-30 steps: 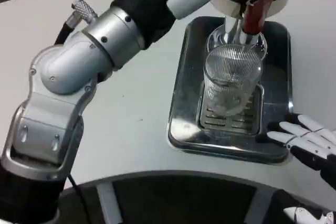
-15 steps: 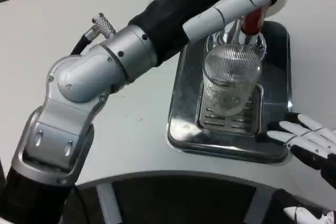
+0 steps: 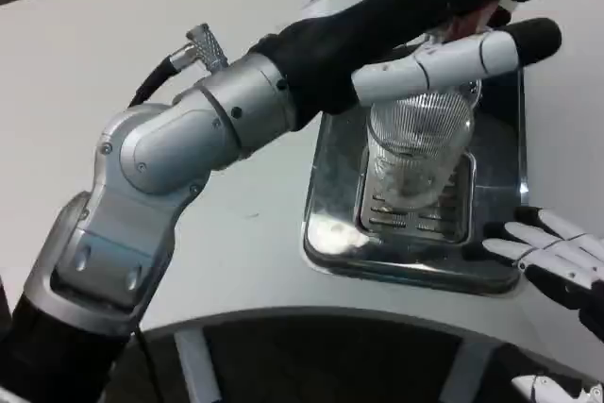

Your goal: Grasp the cup under the faucet to collect the drink, then remove the cup.

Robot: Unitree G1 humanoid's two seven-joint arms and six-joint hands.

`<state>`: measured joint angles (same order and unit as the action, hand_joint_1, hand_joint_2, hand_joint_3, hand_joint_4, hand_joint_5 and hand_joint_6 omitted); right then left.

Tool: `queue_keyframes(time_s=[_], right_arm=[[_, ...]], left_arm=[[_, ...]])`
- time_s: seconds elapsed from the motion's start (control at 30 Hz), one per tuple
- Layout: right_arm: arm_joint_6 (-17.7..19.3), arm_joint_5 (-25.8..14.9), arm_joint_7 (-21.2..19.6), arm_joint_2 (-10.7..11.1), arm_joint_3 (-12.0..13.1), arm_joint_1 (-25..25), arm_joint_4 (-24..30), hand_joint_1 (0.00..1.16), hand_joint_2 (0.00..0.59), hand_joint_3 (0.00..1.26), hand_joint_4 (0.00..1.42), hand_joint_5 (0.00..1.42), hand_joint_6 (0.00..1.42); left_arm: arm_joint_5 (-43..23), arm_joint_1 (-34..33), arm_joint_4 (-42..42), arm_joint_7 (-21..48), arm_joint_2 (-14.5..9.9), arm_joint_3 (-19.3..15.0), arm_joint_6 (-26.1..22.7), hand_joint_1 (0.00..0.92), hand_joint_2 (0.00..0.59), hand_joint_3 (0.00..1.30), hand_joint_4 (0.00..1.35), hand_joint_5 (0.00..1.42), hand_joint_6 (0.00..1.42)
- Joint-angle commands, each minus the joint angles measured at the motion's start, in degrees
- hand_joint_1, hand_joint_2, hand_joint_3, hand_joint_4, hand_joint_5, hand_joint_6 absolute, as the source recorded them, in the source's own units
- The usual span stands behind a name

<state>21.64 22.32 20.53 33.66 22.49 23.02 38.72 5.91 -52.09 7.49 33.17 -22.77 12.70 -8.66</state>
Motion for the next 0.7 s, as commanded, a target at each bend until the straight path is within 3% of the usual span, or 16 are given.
queue_keyframes(time_s=[0.03,0.23,0.4,0.7], right_arm=[[0.32,-0.96,0.24,-0.86,0.23,1.07,1.23,0.40,0.441,0.20,0.11,0.04,0.13],[-1.68,-2.10,0.71,-1.52,-0.20,0.41,2.03,0.40,0.439,0.20,0.11,0.05,0.13],[-6.15,-3.71,1.50,-2.60,-1.66,-0.83,3.36,0.40,0.438,0.20,0.11,0.05,0.13],[-19.16,-9.50,3.25,-5.28,-5.76,-4.64,6.32,0.39,0.438,0.19,0.10,0.06,0.15]], left_arm=[[2.35,-0.34,-0.84,2.11,-1.23,1.70,1.71,0.000,0.082,0.17,0.07,0.13,0.16],[3.66,-0.50,-1.02,2.74,-1.81,2.10,2.63,0.000,0.072,0.16,0.06,0.11,0.14],[4.40,-0.55,-1.38,3.49,-2.15,2.23,3.48,0.000,0.072,0.15,0.05,0.10,0.14],[5.33,-1.57,-2.52,4.09,-2.42,3.14,5.19,0.000,0.071,0.14,0.04,0.09,0.13]])
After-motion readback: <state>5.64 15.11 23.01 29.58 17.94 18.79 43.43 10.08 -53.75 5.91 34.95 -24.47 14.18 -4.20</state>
